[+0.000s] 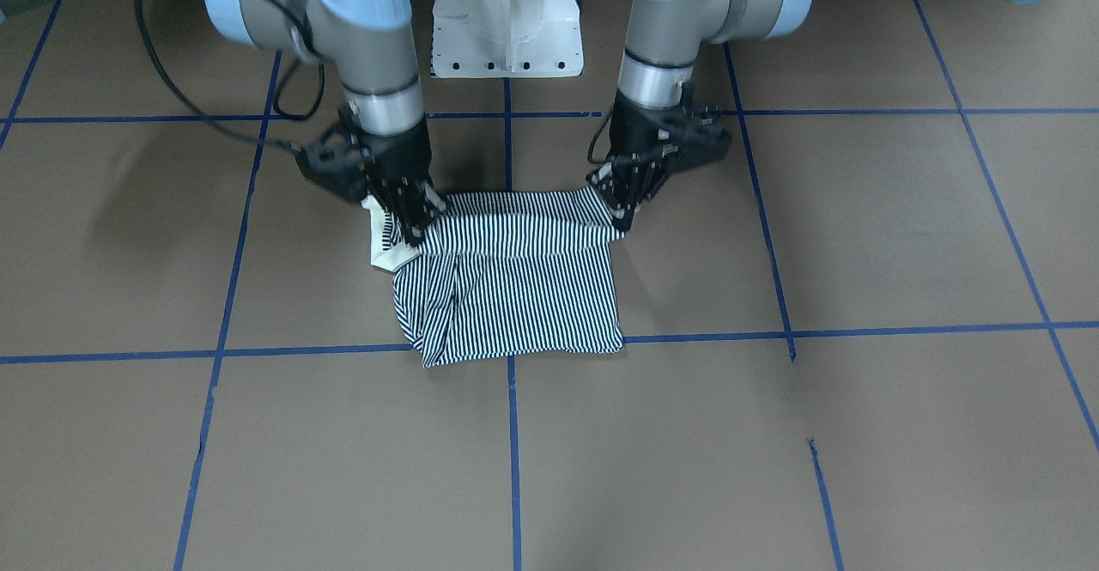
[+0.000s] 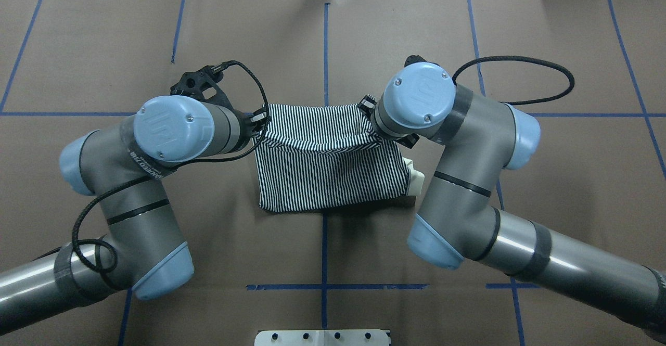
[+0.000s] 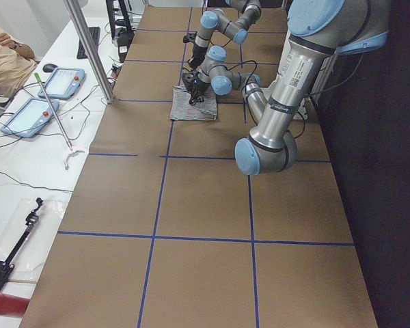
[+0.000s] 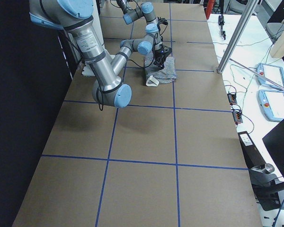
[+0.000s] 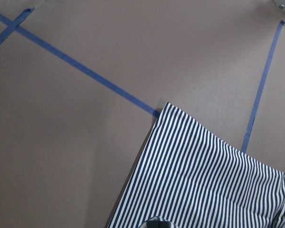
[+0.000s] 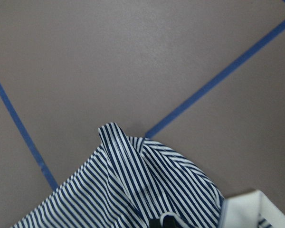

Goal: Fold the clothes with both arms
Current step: 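Lift the near edge with both grippers and fold it away from the robot, then open both grippers and raise them away from the folded shirt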

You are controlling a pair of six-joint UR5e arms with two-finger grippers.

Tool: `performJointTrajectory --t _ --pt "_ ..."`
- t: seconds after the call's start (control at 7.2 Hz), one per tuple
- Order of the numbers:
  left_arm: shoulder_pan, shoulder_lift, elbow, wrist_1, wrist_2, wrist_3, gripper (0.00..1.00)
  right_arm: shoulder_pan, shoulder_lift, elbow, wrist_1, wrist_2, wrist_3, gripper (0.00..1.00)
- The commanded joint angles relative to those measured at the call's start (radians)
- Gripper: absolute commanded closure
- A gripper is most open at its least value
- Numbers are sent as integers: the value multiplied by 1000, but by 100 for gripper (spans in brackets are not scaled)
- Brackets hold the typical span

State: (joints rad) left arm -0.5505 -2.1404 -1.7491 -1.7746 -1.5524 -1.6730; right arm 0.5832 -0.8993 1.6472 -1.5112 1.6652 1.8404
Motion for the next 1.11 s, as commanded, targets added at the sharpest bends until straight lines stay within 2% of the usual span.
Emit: performJointTrajectory --t 0.0,0.14,0.28,0.42,0.56,0.69,0.83,0.97 --pt "-81 -111 292 -132 43 171 74 96 123 -416 316 51 -119 32" --pt "-101 -102 331 -246 43 224 1 140 147 -493 413 66 -128 0" --pt "-104 -48 301 -296 40 230 0 212 145 -478 417 178 -180 0" --pt "-103 -8 233 -298 35 227 0 230 116 -468 425 224 -194 0" --pt "-103 2 188 -290 35 223 0 242 93 -411 415 232 -196 0" --pt "-104 83 106 -292 8 243 0 279 -5 -318 416 281 -202 0" --pt "-126 152 33 -301 -80 356 0 343 -82 -263 413 359 -321 0" --pt "-209 213 -14 -301 -191 477 0 424 -169 -227 414 433 -498 0"
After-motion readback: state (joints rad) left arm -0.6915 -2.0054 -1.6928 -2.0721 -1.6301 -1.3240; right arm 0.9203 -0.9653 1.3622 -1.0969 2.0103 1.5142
